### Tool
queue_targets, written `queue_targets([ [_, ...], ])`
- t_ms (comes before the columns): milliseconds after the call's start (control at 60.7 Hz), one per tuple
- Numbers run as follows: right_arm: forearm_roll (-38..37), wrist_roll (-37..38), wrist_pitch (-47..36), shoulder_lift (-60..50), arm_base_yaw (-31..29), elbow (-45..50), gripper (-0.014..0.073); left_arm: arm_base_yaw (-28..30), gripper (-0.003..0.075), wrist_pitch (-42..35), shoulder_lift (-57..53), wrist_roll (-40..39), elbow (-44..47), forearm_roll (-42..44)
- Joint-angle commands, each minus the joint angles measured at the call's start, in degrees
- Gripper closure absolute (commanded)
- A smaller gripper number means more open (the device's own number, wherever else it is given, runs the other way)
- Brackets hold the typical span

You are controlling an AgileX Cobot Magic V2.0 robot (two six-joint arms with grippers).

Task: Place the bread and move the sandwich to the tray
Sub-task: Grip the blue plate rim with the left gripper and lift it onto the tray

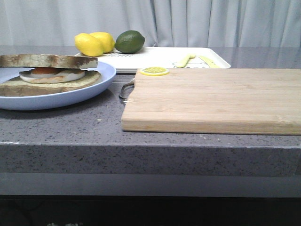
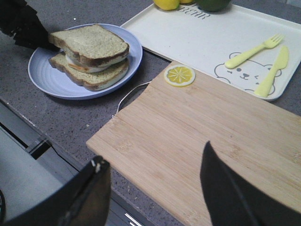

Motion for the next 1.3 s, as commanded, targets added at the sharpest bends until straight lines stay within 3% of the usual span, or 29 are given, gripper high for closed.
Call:
queue_targets([
  [0, 0.2, 0.0, -3.7, -0.4, -0.2, -1.3, 0.0151, 0.1, 0.0741, 0.1, -2.1, 0.4, -1.7, -2.8],
  [231, 0.2, 0.0, -3.7, -0.4, -0.2, -1.3, 0.0151, 0.1, 0.0741, 0.2, -2.1, 0.4, -1.7, -3.1],
  [577, 0.2, 0.0, -3.7, -0.4, -0.2, -1.3, 0.0151, -0.6, 0.0741, 3.8, -2.4, 4.0, -6.4, -16.9],
  [758, 0.2, 0.0, -3.7, -0.4, -0.2, -1.3, 0.0151, -4.8, 0.0741, 1.4, -2.4, 3.6, -12.3, -18.8],
  [939, 0.2, 0.0, -3.7, -0.4, -0.2, -1.3, 0.0151, -9.9, 0.0741, -5.7, 0.0, -3.6, -20.6, -18.7],
  [1137, 0.2, 0.0, -3.7, -0.4, -0.2, -1.3, 0.0151, -13.5, 0.0741, -5.6, 8.4, -13.3, -33.4, -17.3],
  [1285, 0.2, 0.0, -3.7, -0.4, -0.2, -1.3, 0.0151, -15.4, 0.0741, -5.7, 15.2, -21.5, -42.6, -10.7],
])
